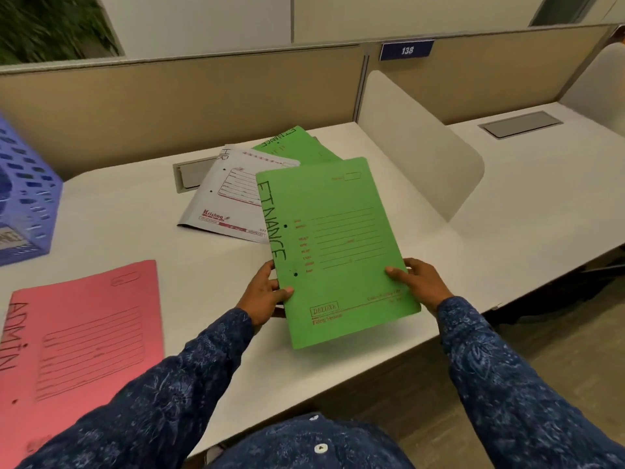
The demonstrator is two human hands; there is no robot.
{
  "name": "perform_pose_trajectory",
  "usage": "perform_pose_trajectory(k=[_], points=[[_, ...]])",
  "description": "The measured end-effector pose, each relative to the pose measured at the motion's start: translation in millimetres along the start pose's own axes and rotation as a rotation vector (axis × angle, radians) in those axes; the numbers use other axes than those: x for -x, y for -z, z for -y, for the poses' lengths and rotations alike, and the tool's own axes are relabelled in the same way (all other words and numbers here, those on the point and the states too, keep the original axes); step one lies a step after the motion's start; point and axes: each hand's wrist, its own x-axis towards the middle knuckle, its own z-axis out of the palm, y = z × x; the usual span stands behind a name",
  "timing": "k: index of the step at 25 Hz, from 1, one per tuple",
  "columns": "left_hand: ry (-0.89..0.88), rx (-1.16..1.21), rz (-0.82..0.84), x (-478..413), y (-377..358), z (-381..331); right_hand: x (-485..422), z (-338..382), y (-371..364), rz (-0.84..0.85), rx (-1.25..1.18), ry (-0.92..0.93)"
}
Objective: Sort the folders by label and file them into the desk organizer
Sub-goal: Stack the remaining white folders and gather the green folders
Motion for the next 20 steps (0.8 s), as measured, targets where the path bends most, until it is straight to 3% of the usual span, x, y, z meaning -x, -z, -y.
perform_pose_trajectory(k=[4,12,20], points=[[0.049,0.003,-0.078,29,51,25,11,-2,-64,0.133,-0.162,-0.025],[0.093,-0.244,-0.283,72,119,84,37,-18,-166,0.164,0.022,0.021],[0.118,-0.416,-0.413,82,148,98,49,-22,-214,0.135,0.133,0.025]])
